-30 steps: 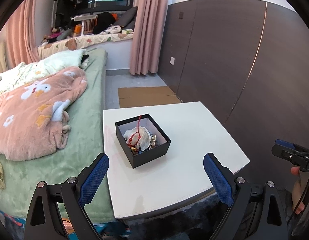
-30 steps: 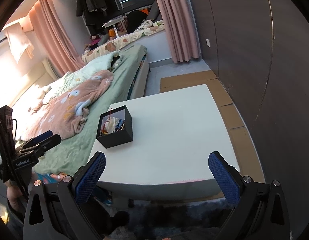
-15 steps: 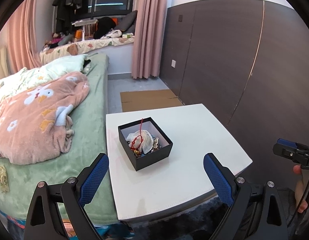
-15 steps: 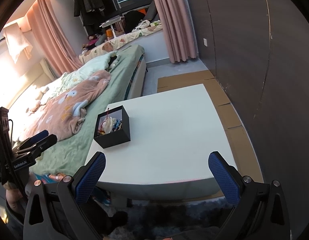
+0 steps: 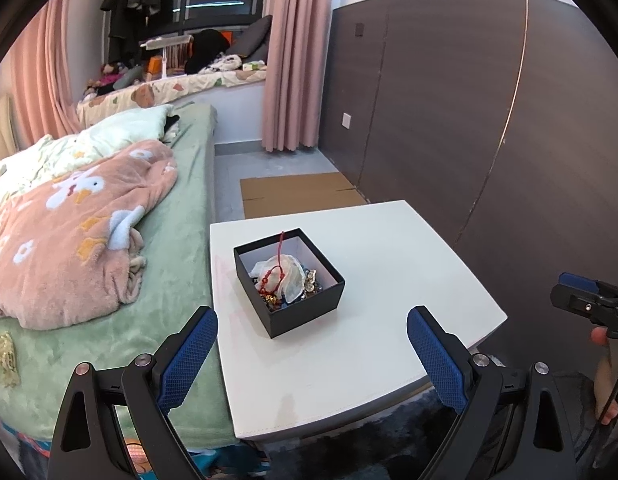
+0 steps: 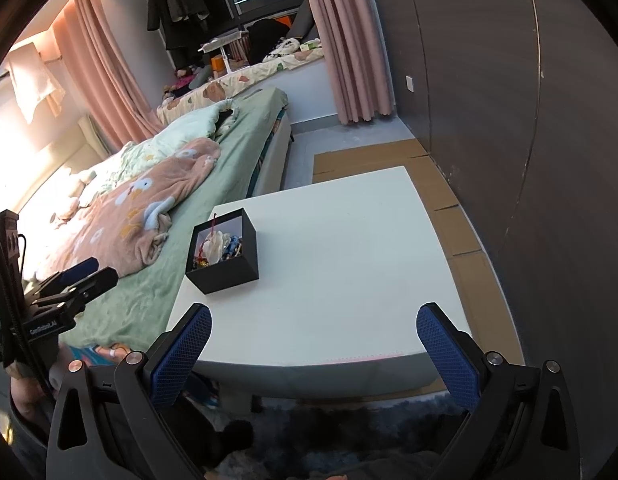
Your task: Organize jewelry
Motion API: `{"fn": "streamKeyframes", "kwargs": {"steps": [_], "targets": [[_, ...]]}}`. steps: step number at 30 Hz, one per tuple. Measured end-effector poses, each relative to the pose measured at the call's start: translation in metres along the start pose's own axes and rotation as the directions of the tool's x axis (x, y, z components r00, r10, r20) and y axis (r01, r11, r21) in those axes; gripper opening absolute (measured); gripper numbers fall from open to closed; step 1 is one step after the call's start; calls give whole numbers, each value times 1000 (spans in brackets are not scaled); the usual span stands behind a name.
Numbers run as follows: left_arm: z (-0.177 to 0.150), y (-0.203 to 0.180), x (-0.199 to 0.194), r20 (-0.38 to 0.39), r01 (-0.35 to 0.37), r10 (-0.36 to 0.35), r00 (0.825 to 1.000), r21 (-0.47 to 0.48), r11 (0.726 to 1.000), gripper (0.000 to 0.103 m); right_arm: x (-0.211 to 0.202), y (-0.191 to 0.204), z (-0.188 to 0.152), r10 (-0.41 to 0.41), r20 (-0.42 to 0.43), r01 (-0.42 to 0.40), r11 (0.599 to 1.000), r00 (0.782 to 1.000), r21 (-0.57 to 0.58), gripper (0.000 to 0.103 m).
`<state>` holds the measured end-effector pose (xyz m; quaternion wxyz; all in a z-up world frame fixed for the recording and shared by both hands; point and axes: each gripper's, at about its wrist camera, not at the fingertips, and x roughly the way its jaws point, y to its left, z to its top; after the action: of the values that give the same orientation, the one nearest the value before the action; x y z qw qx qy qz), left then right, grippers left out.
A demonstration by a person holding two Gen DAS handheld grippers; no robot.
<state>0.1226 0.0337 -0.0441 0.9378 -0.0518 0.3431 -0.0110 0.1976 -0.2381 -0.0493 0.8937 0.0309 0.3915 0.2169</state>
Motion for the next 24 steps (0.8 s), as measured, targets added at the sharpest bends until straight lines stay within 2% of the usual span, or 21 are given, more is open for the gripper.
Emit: {"fn": "streamKeyframes", "kwargs": {"steps": [8, 18, 24], "targets": [[0, -1, 0, 0, -5, 5, 1000, 3, 1000, 96, 1, -5, -1, 3, 4, -3, 1000, 1000, 18, 103], [-3, -5, -9, 44, -9, 8, 999, 26, 1000, 96, -1, -9, 0, 2, 7, -2, 1000, 1000, 31, 103], [-1, -8, -5, 24, -8, 7, 1000, 45, 999, 96, 0, -10, 0, -1, 5, 1, 999, 1000, 34, 103]]}}
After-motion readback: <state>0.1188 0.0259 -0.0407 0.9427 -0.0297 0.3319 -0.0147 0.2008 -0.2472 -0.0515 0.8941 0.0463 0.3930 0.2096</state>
